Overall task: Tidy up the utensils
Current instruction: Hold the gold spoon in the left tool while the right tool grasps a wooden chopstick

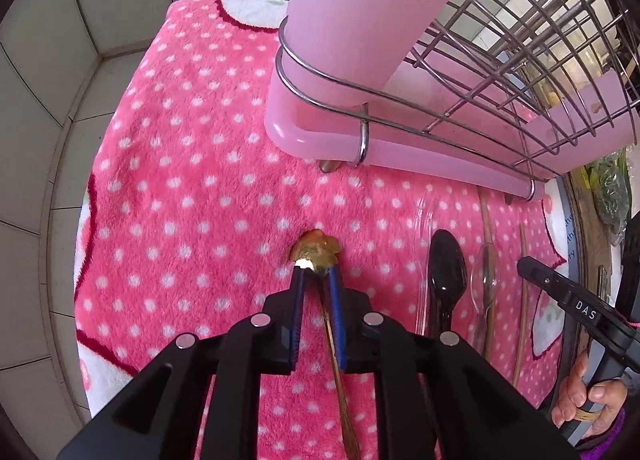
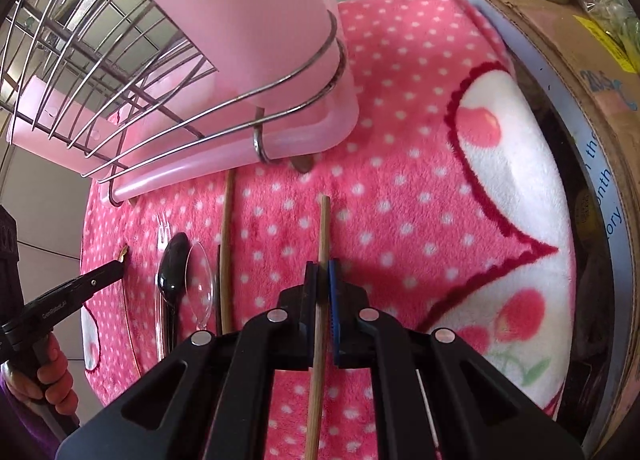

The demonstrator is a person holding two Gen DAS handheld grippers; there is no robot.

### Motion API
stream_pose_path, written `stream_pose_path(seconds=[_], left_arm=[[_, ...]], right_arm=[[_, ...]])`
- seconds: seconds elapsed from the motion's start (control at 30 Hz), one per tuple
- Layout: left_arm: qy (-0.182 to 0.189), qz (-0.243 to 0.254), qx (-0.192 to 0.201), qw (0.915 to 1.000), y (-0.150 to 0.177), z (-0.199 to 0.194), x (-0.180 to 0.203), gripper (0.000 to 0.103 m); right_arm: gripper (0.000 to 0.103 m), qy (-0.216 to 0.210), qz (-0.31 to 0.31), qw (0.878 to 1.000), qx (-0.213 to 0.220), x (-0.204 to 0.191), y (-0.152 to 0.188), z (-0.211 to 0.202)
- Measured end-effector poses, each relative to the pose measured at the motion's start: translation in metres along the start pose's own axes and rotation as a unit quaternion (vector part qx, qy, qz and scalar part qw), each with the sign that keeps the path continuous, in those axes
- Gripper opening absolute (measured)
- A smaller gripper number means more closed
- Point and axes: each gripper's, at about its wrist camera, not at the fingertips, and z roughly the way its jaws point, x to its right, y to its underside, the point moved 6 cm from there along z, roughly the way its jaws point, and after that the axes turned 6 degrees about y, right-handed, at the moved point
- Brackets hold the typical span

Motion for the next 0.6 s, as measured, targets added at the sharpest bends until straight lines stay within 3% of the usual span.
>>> stream_pose_path(seconds=[0.27, 0.33, 0.6], left_arm=[[-0.025, 0.046, 0.016, 0.9985, -0.002, -0.002, 0.015, 0.007], [-0.007, 0.042, 0.027, 0.9988, -0.002, -0.009, 0.019, 0.0], [0.015, 0.047, 0.054, 0.9974, -0.003, -0.036, 0.015, 0.0]], right_arm=[[0.006, -0.006, -0.008, 1.0, 0.01, 0.001, -0.007, 0.003], [0.006, -0.012, -0.001, 1.0, 0.017, 0.003, -0.006, 0.001], [0.006, -0.035, 0.017, 0.998, 0.051, 0.017, 0.001, -0.024]])
